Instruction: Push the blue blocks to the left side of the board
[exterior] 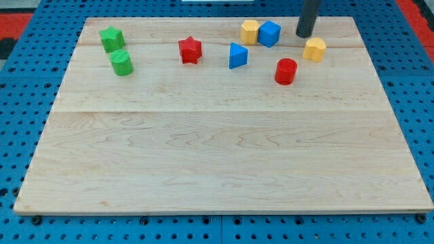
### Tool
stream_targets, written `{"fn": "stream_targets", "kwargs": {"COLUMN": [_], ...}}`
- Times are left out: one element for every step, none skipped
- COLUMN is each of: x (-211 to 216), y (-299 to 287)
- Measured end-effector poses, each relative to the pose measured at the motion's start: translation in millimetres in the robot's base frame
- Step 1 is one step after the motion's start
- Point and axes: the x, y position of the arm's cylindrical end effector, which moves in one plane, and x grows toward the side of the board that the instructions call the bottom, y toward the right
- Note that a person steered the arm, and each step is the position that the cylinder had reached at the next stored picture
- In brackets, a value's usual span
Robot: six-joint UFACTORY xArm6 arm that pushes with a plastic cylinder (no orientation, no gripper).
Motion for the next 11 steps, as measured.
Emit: {"fn": "stream_targets", "kwargs": {"x": [-31, 15, 44, 11, 51, 92, 92, 54, 91, 115, 138], "y": [-5, -48, -80, -74, -131, -177, -154, -142, -99, -127, -197]}}
